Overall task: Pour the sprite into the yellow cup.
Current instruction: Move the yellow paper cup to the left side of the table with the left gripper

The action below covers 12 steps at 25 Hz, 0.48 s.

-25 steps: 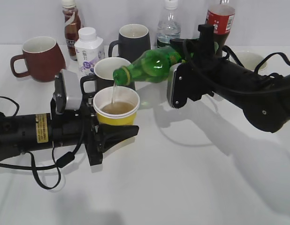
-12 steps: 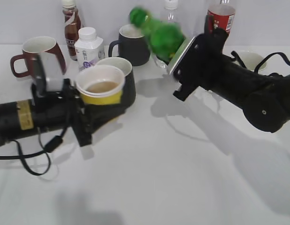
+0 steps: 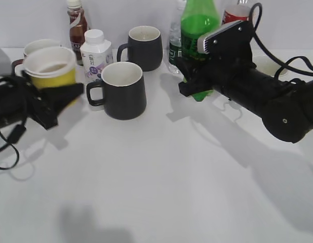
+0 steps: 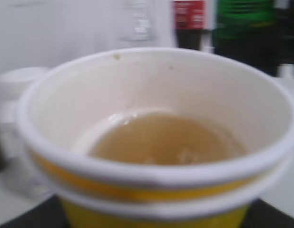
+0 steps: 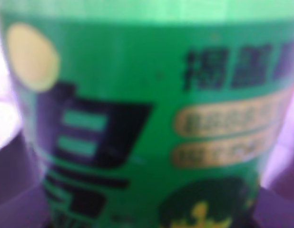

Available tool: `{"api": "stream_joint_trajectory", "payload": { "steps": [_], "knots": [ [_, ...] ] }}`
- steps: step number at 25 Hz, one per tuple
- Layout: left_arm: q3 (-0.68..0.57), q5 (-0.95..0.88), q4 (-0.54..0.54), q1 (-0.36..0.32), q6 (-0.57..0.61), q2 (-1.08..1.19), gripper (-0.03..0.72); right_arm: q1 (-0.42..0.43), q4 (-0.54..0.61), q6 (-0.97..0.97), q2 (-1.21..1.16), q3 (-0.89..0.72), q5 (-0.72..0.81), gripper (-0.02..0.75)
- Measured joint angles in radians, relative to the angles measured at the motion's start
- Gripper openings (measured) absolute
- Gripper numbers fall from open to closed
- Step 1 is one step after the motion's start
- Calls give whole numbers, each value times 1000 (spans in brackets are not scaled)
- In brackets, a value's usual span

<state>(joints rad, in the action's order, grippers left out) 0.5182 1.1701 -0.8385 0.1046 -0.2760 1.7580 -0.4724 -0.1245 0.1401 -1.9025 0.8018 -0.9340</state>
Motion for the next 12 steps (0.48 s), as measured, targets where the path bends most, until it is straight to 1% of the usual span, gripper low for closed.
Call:
{"api": "stream_joint_trajectory", "payload": {
  "steps": [3, 5, 9, 12],
  "knots": [
    [0, -14, 53, -48, 18, -1, 397, 0, 13, -74, 0, 0, 0, 404],
    [0, -34, 100, -66, 46, -1, 398, 0, 44, -91, 0, 0, 0, 404],
    [0, -49, 226, -72, 83, 5, 398, 0, 104, -100, 0, 0, 9, 404],
    [3, -47, 276, -72, 91, 40, 398, 0, 111, -101, 0, 0, 16, 404]
  ]
}}
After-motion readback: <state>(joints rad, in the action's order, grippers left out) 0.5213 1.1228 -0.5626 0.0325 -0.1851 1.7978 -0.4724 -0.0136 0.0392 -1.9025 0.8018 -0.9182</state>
